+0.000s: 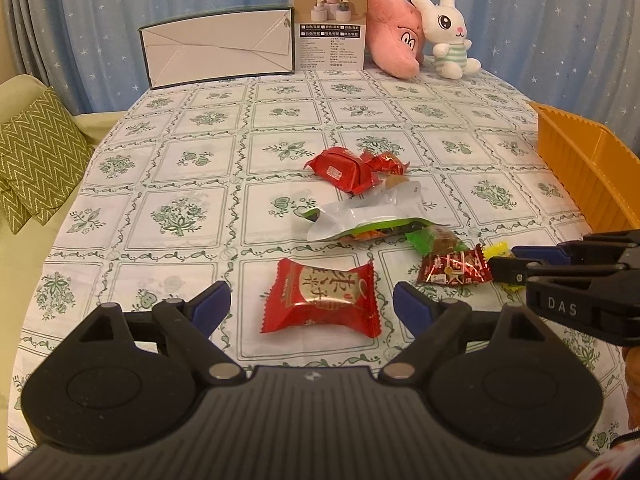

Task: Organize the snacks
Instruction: 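Grasp the red cake packet with the left tool while the right tool grasps the yellow candy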

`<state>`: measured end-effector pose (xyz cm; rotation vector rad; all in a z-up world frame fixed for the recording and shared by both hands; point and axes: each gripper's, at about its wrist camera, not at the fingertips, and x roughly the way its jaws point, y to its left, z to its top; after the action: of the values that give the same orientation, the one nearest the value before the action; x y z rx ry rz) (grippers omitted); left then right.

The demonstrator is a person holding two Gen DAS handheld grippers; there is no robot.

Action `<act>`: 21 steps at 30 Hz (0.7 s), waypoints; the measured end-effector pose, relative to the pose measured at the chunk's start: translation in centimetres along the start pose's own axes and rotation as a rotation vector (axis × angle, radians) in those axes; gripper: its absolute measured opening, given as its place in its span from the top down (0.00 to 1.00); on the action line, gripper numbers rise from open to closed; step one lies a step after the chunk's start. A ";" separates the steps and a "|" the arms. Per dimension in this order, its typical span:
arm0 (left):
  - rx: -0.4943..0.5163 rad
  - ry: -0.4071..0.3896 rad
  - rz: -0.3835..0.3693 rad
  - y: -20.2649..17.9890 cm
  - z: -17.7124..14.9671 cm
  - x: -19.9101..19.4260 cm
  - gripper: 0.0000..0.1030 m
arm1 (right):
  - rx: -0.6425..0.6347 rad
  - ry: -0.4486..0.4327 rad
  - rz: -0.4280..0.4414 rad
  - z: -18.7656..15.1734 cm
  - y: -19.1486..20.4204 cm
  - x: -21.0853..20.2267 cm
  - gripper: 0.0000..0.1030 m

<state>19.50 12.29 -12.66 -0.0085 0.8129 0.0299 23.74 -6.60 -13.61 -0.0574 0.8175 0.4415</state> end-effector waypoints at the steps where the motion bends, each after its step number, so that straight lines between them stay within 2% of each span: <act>1: 0.001 0.003 0.001 0.0 0.0 0.1 0.17 | 0.010 0.000 0.003 0.0 -0.1 -0.1 0.79; 5: -0.011 0.012 -0.003 0.0 -0.1 0.5 0.28 | 0.067 -0.014 0.004 0.1 -1.0 -0.7 0.80; 9: -0.021 0.010 -0.015 -0.1 0.0 0.7 0.32 | 0.092 -0.023 0.001 0.4 -1.4 -1.1 0.80; 14: 0.005 0.014 -0.014 -0.7 0.0 1.3 0.42 | 0.105 -0.018 0.008 0.3 -1.5 -1.1 0.80; 21: 0.032 0.008 -0.005 -1.1 0.0 1.5 0.52 | 0.111 -0.021 0.012 0.3 -1.5 -1.1 0.80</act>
<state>20.54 11.21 -13.74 0.0195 0.8212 0.0126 23.91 -8.34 -12.78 0.0552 0.8205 0.4066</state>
